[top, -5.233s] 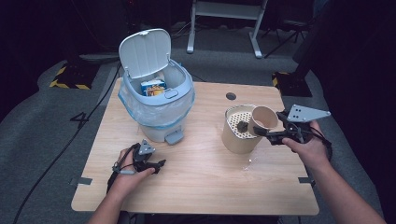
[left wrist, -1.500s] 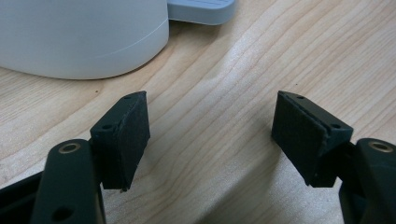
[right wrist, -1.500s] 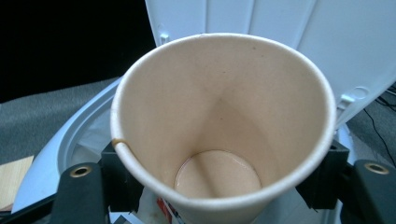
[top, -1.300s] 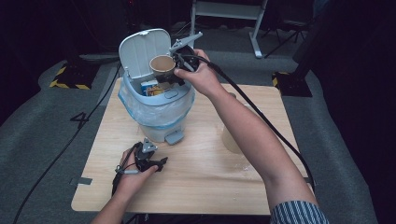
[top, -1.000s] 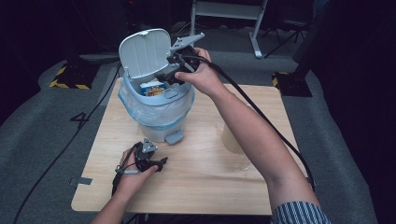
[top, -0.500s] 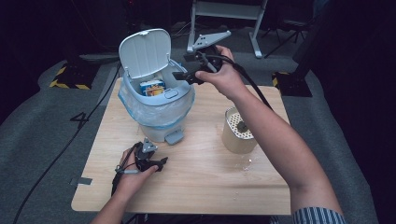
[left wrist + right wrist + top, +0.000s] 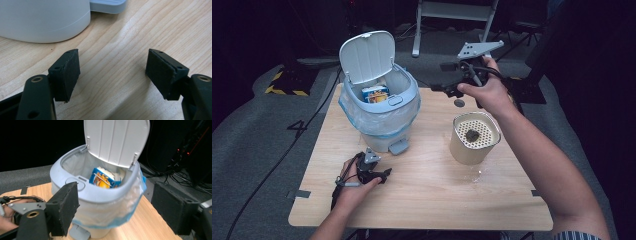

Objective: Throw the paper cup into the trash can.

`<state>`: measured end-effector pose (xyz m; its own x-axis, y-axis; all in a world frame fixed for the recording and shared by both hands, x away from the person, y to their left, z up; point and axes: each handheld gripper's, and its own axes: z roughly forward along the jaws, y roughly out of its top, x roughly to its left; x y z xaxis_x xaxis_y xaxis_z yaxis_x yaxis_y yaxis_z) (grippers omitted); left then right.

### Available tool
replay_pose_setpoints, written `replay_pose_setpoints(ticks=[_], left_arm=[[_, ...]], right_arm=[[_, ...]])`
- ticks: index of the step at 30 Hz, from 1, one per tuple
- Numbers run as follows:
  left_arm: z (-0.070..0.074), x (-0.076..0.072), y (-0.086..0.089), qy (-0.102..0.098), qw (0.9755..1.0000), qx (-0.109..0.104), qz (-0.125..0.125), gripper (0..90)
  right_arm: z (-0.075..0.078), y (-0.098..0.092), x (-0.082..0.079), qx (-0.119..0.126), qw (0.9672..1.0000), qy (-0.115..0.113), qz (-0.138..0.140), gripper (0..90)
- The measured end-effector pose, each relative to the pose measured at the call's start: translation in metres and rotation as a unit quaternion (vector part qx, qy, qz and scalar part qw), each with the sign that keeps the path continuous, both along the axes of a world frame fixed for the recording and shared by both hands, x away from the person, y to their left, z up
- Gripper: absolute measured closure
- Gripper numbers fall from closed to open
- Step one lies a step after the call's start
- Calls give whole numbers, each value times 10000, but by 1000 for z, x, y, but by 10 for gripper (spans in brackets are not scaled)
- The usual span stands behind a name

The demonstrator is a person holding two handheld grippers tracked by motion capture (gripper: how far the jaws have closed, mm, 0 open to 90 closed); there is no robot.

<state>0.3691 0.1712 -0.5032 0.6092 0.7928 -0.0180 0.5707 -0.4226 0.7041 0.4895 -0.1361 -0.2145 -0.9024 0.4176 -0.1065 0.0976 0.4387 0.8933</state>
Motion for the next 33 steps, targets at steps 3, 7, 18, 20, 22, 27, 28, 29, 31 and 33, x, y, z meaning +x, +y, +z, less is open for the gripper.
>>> replay_pose_setpoints(ticks=[3,7,18,20,22,27,28,29,31,33], left_arm=[[0,1,-1,27,10000,-24,13,277],[0,2,-1,48,10000,-40,0,274],[0,4,-1,28,10000,-52,-16,270],[0,5,-1,42,10000,-46,-20,271],[0,5,0,41,10000,-33,-35,271],[0,4,4,27,10000,-48,-52,271],[0,4,5,22,10000,-44,-45,271],[0,5,6,13,10000,-20,-81,271],[0,4,7,36,10000,-43,-72,271],[0,4,7,27,10000,-37,-66,271]], right_arm=[[-1,-16,-7,40,10000,8,-76,218],[-4,-35,-15,75,9998,23,-186,223],[-20,-86,-40,48,9990,83,-436,234],[-24,-96,-44,24,9987,99,-507,235],[-27,-104,-47,35,9984,122,-557,236],[-37,-124,-57,48,9974,181,-694,239],[-40,-128,-60,39,9972,174,-722,241],[-42,-131,-62,44,9972,177,-725,245],[-49,-138,-66,55,9969,215,-760,253],[-57,-145,-70,-5,9962,259,-830,255]])
